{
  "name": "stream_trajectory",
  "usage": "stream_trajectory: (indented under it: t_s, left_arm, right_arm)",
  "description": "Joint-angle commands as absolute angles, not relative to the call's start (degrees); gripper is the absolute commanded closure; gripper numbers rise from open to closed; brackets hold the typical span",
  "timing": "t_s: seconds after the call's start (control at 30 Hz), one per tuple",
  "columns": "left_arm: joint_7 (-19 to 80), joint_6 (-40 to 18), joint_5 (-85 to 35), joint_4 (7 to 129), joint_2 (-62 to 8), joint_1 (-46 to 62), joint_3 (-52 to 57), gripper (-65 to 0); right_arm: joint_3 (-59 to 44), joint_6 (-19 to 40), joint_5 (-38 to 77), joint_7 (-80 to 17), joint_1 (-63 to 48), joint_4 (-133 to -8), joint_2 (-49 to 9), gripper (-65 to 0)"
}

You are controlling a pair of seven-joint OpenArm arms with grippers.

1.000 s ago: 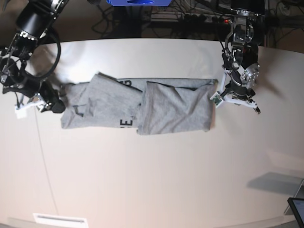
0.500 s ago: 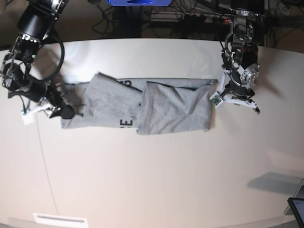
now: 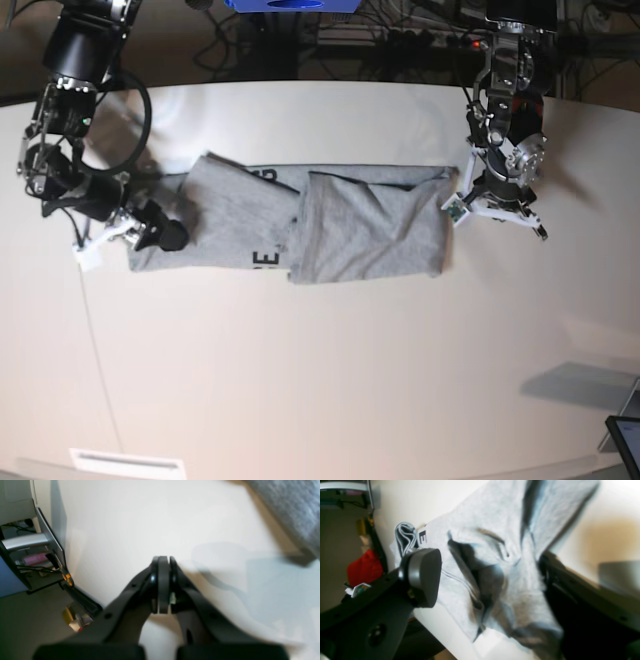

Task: Fold the T-shirt properly
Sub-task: 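Release the bundle ends and reposition both grippers at its sides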

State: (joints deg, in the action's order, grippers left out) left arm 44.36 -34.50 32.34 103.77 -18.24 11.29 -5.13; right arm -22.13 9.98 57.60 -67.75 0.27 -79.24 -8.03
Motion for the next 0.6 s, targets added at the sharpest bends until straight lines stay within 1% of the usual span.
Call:
stream_trajectory:
  t_s: [0.0,0.13,0.47,0.5,0.53,0.57]
  left_arm:
    - [44.26,-33.80,32.92,104.84,-18.77,10.68,-4.79,0.0]
    - [44.26,-33.80,32.92,104.84,-18.51,10.68,-4.97,0.0]
    - [44.26,-33.80,32.92,104.84,-18.24,10.68,-5.32,0.0]
    - [44.26,-33.80,32.92,104.84,-18.24,10.68,-5.14,0.0]
    - [44.26,-33.80,32.92,104.84,-18.33,10.68,-4.88,0.0]
    - [44.26,-33.80,32.92,104.84,-18.59,10.68,-4.79,0.0]
  right_arm:
    - [-21.76,8.66,52.88,-71.16,-0.84,-78.81,-7.60,-49.5]
    - [-21.67,8.66,52.88,-71.16,-0.92,-78.81,-6.11,-49.5]
    - [-21.67,8.66,52.88,-71.16,-0.92,-78.81,-5.32,-48.8]
    - [-21.67,8.66,52.88,-71.16,-0.92,-78.81,-5.32,-46.6]
    - [-21.67,8.66,52.88,-71.08,-0.92,-78.81,-5.32,-42.8]
    - [-21.67,8.66,52.88,-71.08,-0.92,-78.81,-5.32,-37.3]
